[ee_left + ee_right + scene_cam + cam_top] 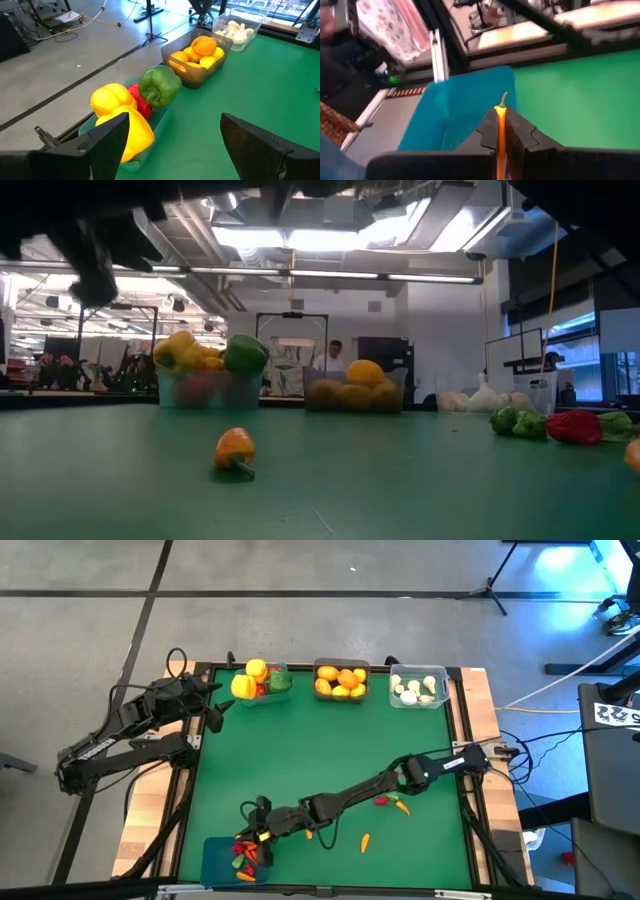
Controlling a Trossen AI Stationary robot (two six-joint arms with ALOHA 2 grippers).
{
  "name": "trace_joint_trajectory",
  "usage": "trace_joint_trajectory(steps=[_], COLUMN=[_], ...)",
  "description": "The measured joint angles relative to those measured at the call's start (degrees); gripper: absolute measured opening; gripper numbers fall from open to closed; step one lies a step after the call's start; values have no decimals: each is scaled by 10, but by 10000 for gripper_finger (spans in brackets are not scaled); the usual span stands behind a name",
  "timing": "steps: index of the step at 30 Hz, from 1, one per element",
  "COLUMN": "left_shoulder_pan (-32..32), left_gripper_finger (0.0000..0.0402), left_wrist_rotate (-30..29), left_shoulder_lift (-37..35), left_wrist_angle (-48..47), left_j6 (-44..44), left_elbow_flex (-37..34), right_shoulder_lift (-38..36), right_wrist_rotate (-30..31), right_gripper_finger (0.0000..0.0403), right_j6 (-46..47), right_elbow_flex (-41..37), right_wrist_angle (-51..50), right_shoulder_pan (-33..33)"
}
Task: Sort produce into baskets
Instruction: Put the yellow chili pepper into the dark blue bin
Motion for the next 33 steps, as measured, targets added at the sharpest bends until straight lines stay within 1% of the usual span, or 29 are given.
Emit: trace_joint_trajectory(steps=[5,8,11,17,19,21,26,29,33], left_shoulder_pan=[0,0,0,0,0,0,0,0,0], left_gripper_finger=[308,308,308,308,308,308,308,308,308], left_wrist_rotate=[0,0,0,0,0,0,0,0,0], left_shoulder_lift=[0,0,0,0,0,0,0,0,0], left_wrist_angle=[0,0,0,0,0,0,0,0,0], left_j6=[0,0,0,0,0,0,0,0,0], left_elbow_flex=[0,0,0,0,0,0,0,0,0], right_shoulder_lift=[6,6,6,6,3,-5,-65,-105,-146], right_wrist_rotate=[0,10,10,10,11,20,56,73,76], right_gripper_finger=[14,30,67,160,182,195,193,183,173], right_j6=[0,-4,-4,-1,14,30,22,15,14], right_elbow_flex=[2,1,1,1,1,1,1,2,2], right_wrist_angle=[-2,-15,-12,-16,-21,-36,-117,-208,-364], right_shoulder_pan=[10,14,13,12,12,11,9,11,28])
